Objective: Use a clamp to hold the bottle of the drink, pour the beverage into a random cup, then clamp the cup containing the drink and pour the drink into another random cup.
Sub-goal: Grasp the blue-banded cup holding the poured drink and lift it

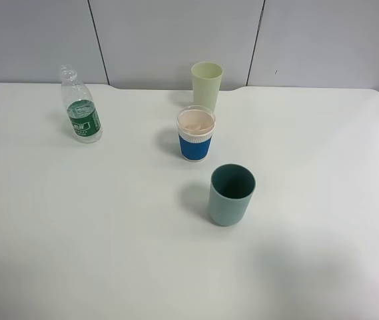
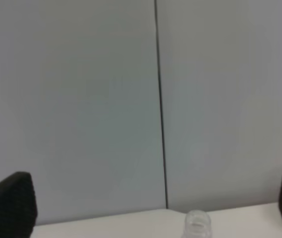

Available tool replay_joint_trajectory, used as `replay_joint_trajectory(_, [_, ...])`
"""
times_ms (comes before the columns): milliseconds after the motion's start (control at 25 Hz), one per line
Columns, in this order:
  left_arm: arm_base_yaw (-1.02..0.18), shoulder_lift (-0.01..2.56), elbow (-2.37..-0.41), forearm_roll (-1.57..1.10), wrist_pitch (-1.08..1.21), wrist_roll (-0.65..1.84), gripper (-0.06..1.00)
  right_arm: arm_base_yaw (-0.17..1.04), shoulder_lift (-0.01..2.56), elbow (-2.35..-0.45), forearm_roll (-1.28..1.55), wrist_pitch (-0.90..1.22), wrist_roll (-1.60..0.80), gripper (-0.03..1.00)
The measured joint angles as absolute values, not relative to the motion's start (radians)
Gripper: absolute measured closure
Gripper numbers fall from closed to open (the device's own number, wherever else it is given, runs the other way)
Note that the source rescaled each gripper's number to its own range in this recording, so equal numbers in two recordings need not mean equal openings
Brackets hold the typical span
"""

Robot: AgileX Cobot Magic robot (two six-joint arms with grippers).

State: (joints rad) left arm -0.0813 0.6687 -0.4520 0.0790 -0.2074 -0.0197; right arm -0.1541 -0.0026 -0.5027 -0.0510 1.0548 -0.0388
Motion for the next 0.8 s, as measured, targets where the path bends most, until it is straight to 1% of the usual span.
replay_joint_trajectory(160, [-0.081,0.554,-0.515,0.079,0.021,-0.02,-0.05,-0.154,-0.003,-0.503,-0.051,1.055,-0.039,-0.02])
replay_joint_trajectory(320, [-0.081,0.463,-0.55,0.079,0.195,-0.02,-0.05,-0.154,-0.003,-0.503,-0.051,1.055,-0.039,-0.02])
replay_joint_trajectory(600, [-0.081,0.338,-0.558,0.078,0.444,0.022,-0.05,-0.154,-0.003,-0.503,-0.051,1.055,-0.039,-0.02])
replay_joint_trajectory(800, [-0.037,0.21,-0.558,0.063,0.571,0.03,-0.05,-0.154,-0.003,-0.503,-0.051,1.055,-0.039,-0.02])
